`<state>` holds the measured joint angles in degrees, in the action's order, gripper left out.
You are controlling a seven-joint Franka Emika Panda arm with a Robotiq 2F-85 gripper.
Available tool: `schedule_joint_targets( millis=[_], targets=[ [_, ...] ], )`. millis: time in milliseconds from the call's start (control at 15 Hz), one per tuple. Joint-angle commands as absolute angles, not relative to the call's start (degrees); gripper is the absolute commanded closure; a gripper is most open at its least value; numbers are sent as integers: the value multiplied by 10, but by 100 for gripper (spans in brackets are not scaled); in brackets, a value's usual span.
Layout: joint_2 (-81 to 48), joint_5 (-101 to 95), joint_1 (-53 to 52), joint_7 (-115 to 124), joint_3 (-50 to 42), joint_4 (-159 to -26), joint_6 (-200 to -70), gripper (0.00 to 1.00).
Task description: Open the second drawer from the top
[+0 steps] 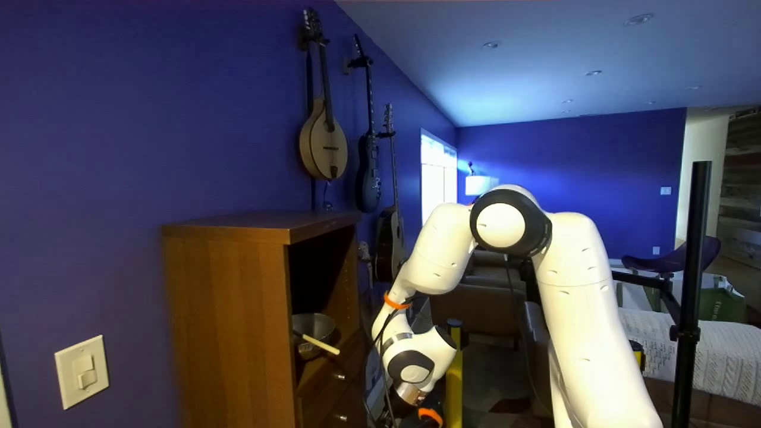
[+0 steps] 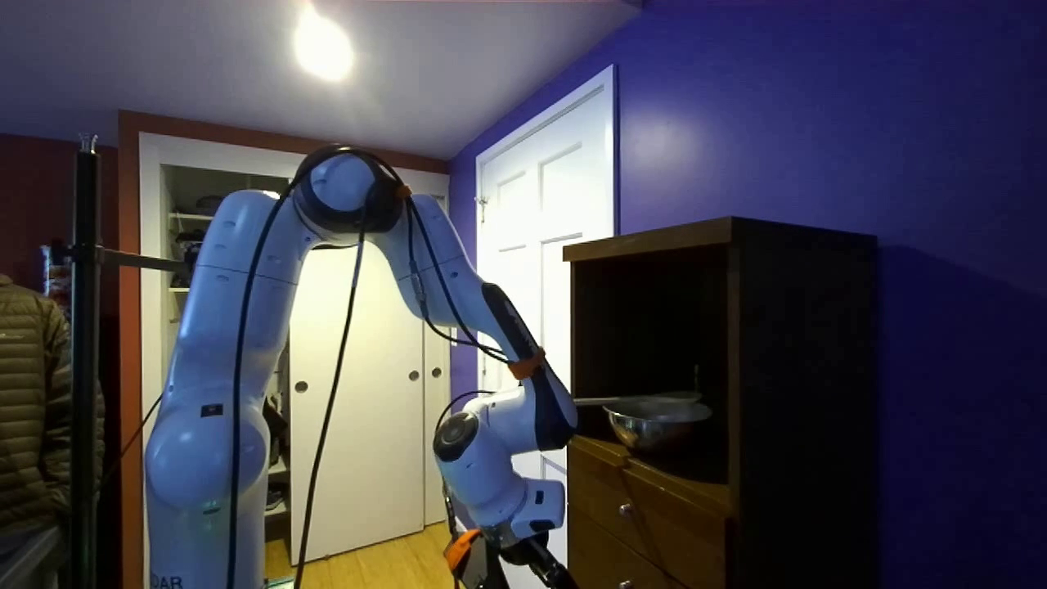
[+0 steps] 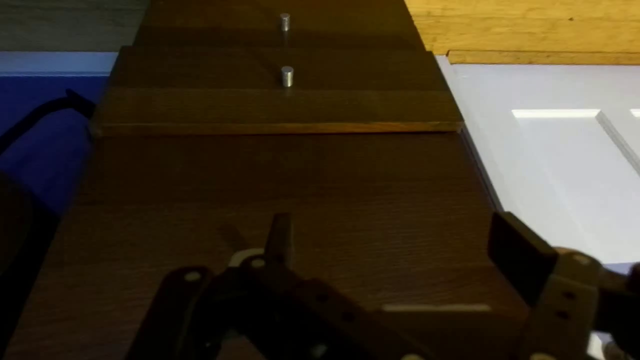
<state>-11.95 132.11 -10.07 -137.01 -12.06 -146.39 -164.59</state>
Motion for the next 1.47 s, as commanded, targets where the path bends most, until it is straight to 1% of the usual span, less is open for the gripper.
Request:
schedule_joint_targets(
  millis=[0, 133, 267, 400, 733, 1067, 1400],
  targets=[
    [-153, 1225, -95, -1266, -87, -1439, -1696, 0],
    [-164, 1234, -99, -1248, -92, -1417, -1749, 0],
    [-149, 1244, -100, -1268, -93, -1435, -1725, 0],
    [-153, 1237, -98, -1258, -93, -1427, -1732, 0],
    [-178, 1341, -118, -1264, -121, -1362, -1774, 0],
    [-211, 1308, -105, -1249, -99, -1339, -1752, 0],
    [-249, 1341, -116, -1281, -125, -1298, -1725, 3]
  ],
)
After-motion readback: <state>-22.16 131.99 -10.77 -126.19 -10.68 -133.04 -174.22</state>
